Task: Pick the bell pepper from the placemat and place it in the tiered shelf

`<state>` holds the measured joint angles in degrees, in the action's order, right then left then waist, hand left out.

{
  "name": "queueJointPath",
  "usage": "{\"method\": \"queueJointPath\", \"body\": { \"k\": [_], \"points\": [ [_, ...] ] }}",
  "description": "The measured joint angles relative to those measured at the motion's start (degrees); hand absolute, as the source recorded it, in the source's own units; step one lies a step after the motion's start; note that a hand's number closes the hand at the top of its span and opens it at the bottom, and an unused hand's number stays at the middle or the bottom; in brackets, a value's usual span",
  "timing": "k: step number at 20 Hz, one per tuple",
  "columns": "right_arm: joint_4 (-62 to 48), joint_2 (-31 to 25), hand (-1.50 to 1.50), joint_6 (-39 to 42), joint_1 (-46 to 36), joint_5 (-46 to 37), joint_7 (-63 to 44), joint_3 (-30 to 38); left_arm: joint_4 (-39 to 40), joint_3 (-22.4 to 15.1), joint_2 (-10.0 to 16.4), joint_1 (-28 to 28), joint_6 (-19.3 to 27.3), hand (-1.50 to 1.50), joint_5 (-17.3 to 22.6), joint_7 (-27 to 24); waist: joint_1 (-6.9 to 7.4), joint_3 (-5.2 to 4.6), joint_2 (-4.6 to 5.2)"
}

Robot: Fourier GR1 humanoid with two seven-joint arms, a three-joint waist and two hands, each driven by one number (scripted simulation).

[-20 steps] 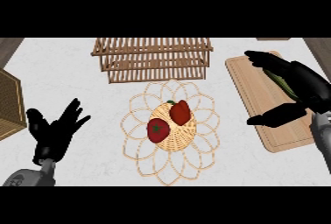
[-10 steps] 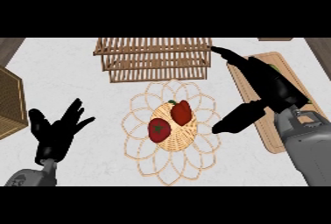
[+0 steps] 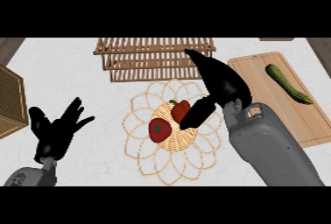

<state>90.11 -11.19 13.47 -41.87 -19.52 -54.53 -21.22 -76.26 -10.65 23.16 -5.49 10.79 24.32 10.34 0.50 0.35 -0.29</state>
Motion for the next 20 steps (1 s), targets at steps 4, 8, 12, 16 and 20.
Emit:
{"method": "queueJointPath", "body": {
  "k": [4,8,12,16,20],
  "points": [
    [-2.73,2.70,-1.50,0.46,-0.99,-2.32,-1.06,-2.31,0.49,0.40,-0.74,-0.08,0.76,0.00,-1.36,-0.07,-0.08,0.12,-0.05],
    [-4.18,4.13,-1.50,0.73,-0.14,-4.87,-1.81,-4.16,-0.66,0.82,-1.27,0.56,0.97,0.00,-1.84,0.43,-0.17,0.12,-0.07],
    [-5.43,5.15,-1.50,0.20,1.11,-8.13,-2.21,-4.85,-1.47,1.15,-1.84,1.33,0.24,0.00,-2.14,0.22,-0.25,0.11,-0.10],
    [-5.72,6.05,-1.50,0.13,1.82,-11.12,-2.54,-5.29,-0.90,2.11,-2.32,1.39,-0.29,0.00,-2.63,-0.38,-0.38,0.11,-0.11],
    [-7.41,8.07,-1.50,-0.70,3.08,-14.63,-2.32,-5.97,-2.03,2.44,-2.32,1.50,-0.65,0.00,-3.29,1.22,-0.33,0.02,-0.04]
  ]
}}
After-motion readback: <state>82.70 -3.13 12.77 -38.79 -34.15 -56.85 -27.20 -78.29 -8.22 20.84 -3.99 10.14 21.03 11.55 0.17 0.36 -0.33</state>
